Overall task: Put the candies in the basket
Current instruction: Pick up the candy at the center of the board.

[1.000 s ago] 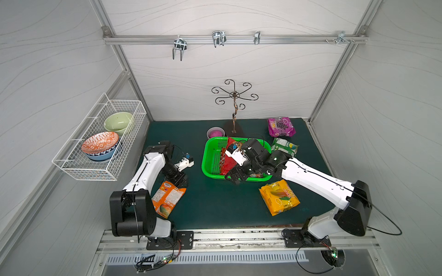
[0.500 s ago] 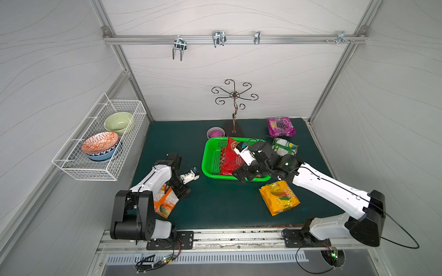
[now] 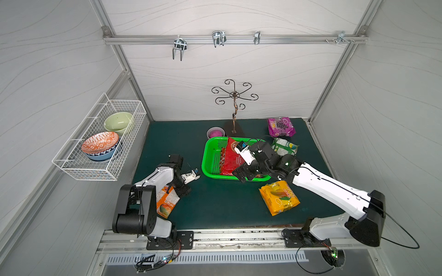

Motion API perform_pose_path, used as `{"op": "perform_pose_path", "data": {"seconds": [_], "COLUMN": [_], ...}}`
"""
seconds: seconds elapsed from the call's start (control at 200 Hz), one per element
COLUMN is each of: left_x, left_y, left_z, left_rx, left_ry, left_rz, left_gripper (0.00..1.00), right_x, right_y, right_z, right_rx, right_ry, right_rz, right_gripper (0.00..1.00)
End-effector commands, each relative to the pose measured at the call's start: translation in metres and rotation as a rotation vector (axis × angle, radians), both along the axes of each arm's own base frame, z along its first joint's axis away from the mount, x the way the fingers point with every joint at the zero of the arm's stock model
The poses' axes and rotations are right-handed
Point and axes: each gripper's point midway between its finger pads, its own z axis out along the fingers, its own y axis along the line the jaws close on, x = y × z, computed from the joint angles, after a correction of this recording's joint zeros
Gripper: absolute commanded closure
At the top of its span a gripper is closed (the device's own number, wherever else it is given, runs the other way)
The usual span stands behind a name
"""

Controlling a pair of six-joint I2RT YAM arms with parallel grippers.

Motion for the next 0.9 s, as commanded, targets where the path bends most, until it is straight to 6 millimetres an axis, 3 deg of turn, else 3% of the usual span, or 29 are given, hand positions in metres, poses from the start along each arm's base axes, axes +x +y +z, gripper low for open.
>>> {"op": "perform_pose_path", "data": {"seconds": [0.0,0.18,0.325,0.515,0.615,0.74,0.895], "left_x": [-0.007,-0.019,-0.014,-0.004,0.003,0.014,0.024], "left_y": [0.006,0.003,0.004,0.002,-0.002,-0.012,-0.029], "left_z": [-0.002,0.000,0.003,0.017,0.034,0.075,0.144], "left_rx": [0.047,0.030,0.031,0.020,-0.003,-0.061,-0.166], "left_ry": [0.016,0.072,0.097,0.131,0.116,0.076,0.001], "left_rz": [-0.091,-0.109,-0.093,-0.041,-0.036,-0.005,0.014], "left_gripper": [0.46,0.66,1.00,1.00,1.00,1.00,1.00], "right_x": [0.004,0.004,0.005,0.006,0.006,0.007,0.009], "right_y": [-0.001,-0.001,-0.002,-0.004,-0.005,-0.005,-0.002], "right_z": [0.003,0.000,-0.002,-0.004,-0.004,-0.001,0.002], "right_rx": [0.013,0.002,-0.005,-0.017,-0.018,-0.015,-0.001], "right_ry": [-0.009,-0.003,0.001,0.002,0.001,-0.005,-0.017], "right_rz": [-0.018,-0.018,-0.029,-0.038,-0.044,-0.047,-0.043], "right_gripper": [0.02,0.02,0.02,0.01,0.01,0.01,0.01]}}
